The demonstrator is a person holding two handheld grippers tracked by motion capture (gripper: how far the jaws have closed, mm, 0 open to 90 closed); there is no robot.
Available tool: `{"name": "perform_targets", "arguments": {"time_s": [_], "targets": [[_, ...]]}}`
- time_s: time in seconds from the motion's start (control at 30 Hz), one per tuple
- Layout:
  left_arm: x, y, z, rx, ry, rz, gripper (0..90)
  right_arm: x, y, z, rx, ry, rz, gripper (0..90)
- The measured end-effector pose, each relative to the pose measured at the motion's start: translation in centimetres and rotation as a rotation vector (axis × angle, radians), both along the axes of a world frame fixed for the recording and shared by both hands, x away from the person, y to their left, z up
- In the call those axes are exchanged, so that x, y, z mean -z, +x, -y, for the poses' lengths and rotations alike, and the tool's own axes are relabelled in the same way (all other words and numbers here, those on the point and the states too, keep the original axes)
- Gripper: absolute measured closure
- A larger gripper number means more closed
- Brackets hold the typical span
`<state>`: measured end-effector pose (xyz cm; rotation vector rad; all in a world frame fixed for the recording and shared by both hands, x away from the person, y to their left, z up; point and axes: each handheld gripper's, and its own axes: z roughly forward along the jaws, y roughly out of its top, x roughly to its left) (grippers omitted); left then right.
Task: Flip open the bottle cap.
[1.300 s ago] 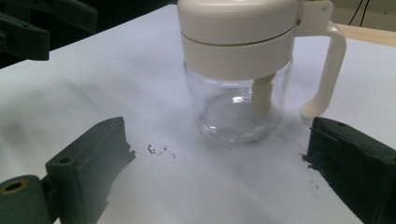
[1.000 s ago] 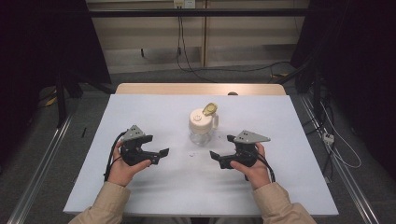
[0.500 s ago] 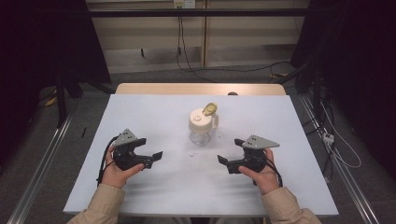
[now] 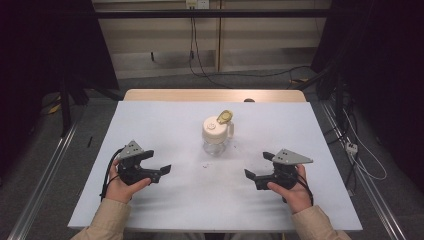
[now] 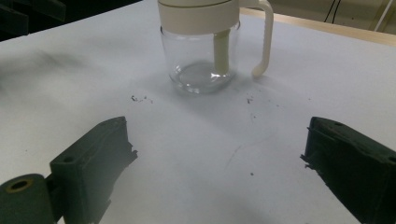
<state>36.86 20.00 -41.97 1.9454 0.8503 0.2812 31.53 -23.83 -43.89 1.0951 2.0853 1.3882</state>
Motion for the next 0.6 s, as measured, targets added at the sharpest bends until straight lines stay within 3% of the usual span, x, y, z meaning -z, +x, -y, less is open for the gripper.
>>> {"name": "perform_targets", "arguments": {"time_s": [0.6], "targets": [[0.4,-0.3,-0.9,-0.017,-0.003,0.005,9.5,0.6,-1.3,2.2,0.045,-0.008,-0.009,6.4]]}}
